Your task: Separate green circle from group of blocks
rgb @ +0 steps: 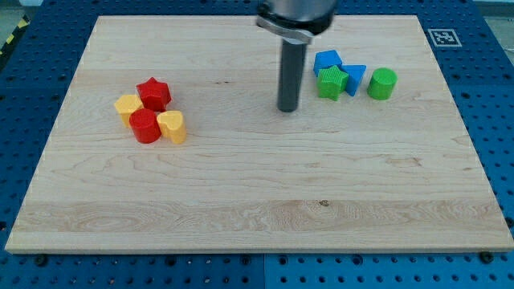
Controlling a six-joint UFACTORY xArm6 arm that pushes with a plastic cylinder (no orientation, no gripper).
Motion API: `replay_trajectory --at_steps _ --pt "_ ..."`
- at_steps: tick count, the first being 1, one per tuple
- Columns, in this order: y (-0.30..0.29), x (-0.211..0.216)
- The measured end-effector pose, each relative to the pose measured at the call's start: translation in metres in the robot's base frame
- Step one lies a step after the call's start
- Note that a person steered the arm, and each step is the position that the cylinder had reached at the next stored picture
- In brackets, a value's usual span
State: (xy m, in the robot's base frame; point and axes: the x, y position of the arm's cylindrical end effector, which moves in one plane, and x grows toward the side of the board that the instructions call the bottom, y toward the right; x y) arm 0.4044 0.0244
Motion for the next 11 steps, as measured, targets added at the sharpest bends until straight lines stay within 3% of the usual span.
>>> replay_trajectory --at_steps 2,3,5,7,9,11 --pt "-0.001 -0.132" --pt "-0.001 -0.136" --pt "0.116 -0.125" --pt "0.140 -0.108" --pt "0.152 -0.045" --pt "0.173 -0.016"
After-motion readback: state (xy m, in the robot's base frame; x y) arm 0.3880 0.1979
